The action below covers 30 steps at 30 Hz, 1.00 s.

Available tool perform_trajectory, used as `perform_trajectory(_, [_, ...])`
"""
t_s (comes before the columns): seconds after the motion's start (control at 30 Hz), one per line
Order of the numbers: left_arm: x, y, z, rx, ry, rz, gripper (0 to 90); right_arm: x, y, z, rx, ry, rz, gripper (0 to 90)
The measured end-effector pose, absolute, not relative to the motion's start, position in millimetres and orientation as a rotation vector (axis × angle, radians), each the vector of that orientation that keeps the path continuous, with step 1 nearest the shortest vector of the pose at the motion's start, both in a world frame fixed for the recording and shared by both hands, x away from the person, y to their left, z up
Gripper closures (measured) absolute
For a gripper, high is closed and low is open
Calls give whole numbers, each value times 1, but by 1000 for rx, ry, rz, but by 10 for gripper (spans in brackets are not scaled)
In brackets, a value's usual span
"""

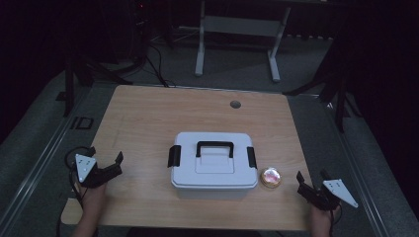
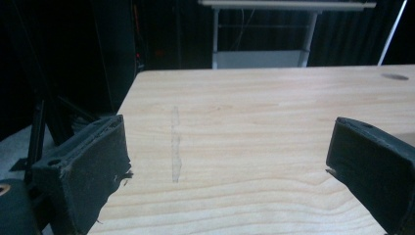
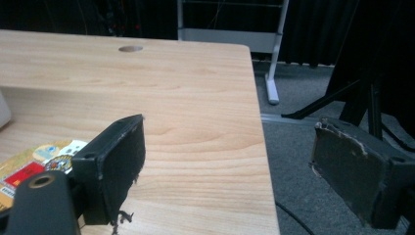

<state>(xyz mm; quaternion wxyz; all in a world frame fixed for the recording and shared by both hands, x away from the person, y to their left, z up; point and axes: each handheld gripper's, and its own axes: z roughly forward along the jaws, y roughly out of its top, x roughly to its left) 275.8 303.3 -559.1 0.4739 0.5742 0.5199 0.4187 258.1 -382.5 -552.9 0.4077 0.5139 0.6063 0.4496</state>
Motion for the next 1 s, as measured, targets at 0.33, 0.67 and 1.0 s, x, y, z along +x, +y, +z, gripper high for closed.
perform_trajectory(0.33, [283, 300, -560, 1517, 1261, 960, 14, 259, -390, -553, 1338, 1521, 1209, 126])
perform_trajectory(0.67, [292, 309, -552, 1689, 1244, 859, 14, 258, -391, -553, 1325, 1544, 1249, 126])
perform_trajectory(1.0, [303, 321, -553, 1985, 1143, 581, 14, 260, -388, -553, 1304, 1598, 1258, 140])
